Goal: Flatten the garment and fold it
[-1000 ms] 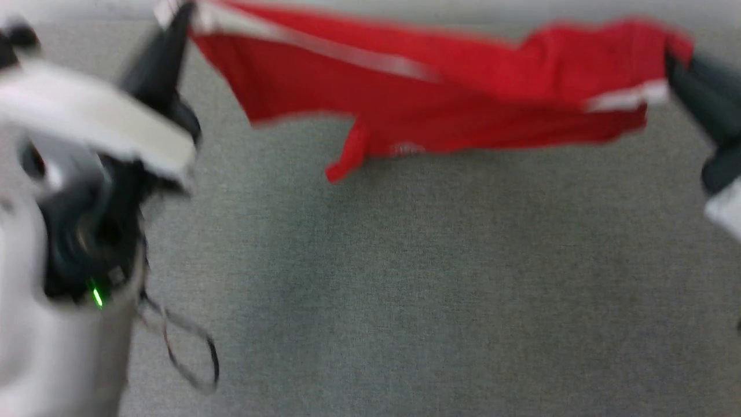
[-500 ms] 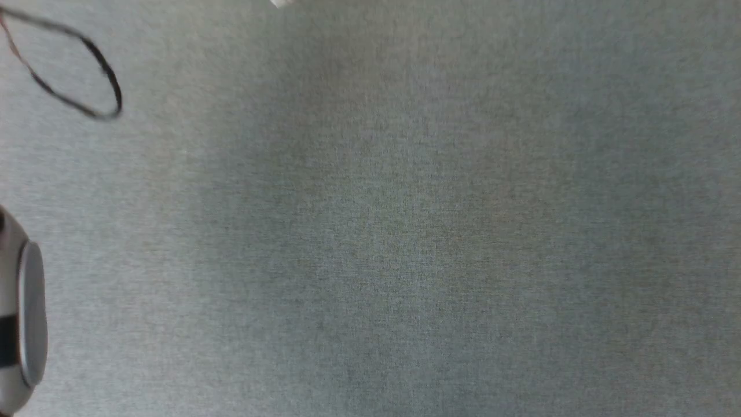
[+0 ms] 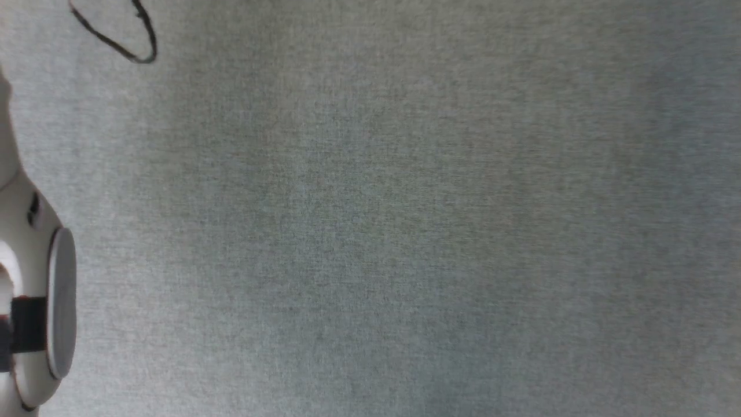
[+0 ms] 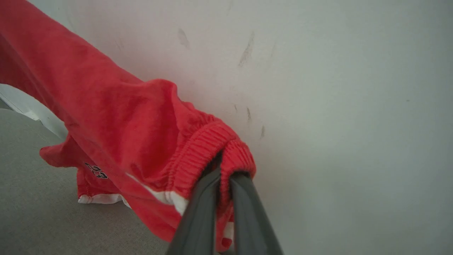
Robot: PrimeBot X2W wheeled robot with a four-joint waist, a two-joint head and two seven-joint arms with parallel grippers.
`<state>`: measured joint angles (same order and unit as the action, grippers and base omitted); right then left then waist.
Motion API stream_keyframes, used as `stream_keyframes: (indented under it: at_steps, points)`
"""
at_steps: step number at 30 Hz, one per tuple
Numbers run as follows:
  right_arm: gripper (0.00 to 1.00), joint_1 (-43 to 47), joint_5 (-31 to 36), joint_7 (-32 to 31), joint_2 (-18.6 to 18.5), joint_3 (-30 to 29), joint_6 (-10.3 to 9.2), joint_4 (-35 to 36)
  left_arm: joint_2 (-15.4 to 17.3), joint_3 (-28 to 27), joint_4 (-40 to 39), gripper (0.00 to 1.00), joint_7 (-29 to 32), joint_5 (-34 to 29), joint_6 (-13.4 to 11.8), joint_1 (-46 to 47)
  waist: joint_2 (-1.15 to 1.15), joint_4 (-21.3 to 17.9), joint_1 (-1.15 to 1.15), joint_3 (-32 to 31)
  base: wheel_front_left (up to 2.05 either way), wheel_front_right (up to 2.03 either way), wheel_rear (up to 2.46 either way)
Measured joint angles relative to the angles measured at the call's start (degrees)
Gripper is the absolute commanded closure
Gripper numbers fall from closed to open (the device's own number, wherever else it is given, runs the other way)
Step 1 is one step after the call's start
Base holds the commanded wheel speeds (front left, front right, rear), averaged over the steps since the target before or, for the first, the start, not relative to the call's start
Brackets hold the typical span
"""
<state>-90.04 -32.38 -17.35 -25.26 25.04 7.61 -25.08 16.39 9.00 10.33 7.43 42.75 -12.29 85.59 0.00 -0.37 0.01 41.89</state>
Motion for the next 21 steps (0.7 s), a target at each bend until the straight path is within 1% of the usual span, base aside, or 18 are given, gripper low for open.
stream_keyframes:
  at_steps: [2, 7, 11, 15, 17, 21]
  points:
    - [1.00, 0.14, -0.74, 1.08, -0.96, 1.56, 0.00, -0.89, 0.00, 0.52, 0.78, 1.00, -0.51, 0.24, 1.72, -0.74, 0.00, 0.34, 0.00, 1.45, 0.00, 0.00, 0.00]
    - [1.00, 2.88, -4.53, 3.08, -3.54, 6.80, 0.00, 0.00, -0.86, 0.71, 1.62, 1.00, -1.43, 2.11, 4.11, -3.34, 0.00, 1.07, 0.00, 3.94, 0.00, 0.00, 0.00]
    - [1.00, 6.85, -9.31, 4.54, -6.30, 9.75, -0.01, 3.92, -1.85, 0.77, 0.14, 1.00, -1.43, 3.94, 4.69, -6.92, 0.00, 1.48, -0.01, 3.54, 0.00, 0.00, 0.00]
    - [1.00, 12.10, -13.81, 6.08, -9.87, 11.11, -0.01, 9.79, -1.78, 1.99, -3.58, 1.00, -1.23, 4.20, 5.30, -12.23, 0.00, 1.57, -0.02, 1.87, 0.00, 0.00, 0.00]
    - [1.00, 15.97, -15.89, 6.95, -11.36, 11.20, -0.01, 12.35, -1.51, 2.93, -5.98, 1.00, -0.57, 4.36, 5.78, -16.58, 0.00, 1.56, -0.02, 0.77, 0.00, 0.00, 0.00]
    - [1.00, 24.63, -19.04, 8.04, -13.43, 10.38, -0.01, 15.88, -0.10, 4.54, -11.93, 1.00, 0.91, 4.53, 5.39, -27.68, 0.00, 1.45, -0.02, -1.76, 0.00, 0.00, 0.00]
